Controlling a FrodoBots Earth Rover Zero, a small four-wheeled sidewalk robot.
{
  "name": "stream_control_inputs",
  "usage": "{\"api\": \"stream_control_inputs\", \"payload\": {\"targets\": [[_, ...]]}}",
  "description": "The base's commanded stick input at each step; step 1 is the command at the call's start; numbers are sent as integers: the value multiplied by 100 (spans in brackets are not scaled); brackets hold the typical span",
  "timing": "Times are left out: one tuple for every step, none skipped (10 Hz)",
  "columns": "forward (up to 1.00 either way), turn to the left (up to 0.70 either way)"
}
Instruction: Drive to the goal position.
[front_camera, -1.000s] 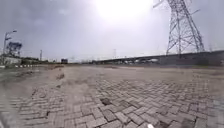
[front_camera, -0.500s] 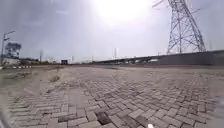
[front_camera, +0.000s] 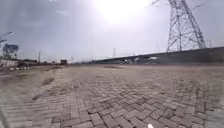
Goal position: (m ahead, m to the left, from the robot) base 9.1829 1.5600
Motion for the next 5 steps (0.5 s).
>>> {"api": "stream_control_inputs", "payload": {"targets": [[100, 0], [100, 0], [100, 0], [100, 0], [100, 0]]}}
